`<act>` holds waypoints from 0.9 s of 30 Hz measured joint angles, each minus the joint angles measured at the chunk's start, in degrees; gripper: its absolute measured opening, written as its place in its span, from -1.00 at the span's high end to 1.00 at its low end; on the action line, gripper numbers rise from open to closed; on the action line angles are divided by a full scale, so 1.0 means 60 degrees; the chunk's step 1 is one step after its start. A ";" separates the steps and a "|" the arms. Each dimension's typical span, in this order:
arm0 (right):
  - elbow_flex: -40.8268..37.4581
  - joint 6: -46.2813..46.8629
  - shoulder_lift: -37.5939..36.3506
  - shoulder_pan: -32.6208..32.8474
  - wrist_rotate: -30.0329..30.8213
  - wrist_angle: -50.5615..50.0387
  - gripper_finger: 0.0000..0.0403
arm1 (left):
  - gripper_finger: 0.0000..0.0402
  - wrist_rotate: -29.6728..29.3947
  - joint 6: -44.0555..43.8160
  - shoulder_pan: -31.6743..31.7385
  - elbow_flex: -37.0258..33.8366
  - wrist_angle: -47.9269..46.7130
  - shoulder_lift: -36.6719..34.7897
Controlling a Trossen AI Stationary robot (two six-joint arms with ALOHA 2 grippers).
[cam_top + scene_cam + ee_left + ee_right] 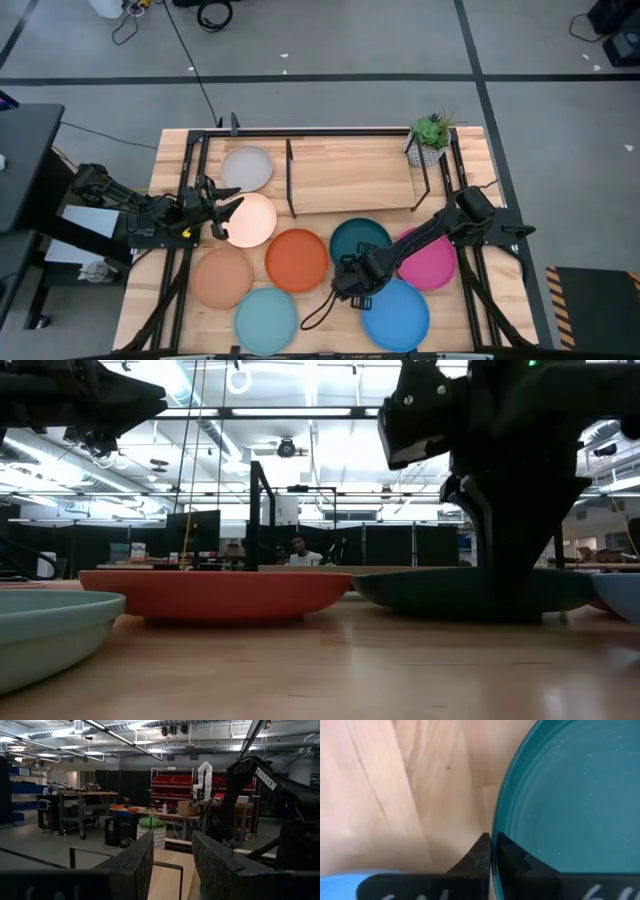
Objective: Place and stack plates onto a shelf
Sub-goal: Put the dark green plate on the shelf
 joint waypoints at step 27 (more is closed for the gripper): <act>0.2715 -0.0665 -0.0056 0.0002 0.2429 -0.4825 0.90 | 0.29 0.0004 -0.0915 -0.0004 0.0000 -0.0075 0.0003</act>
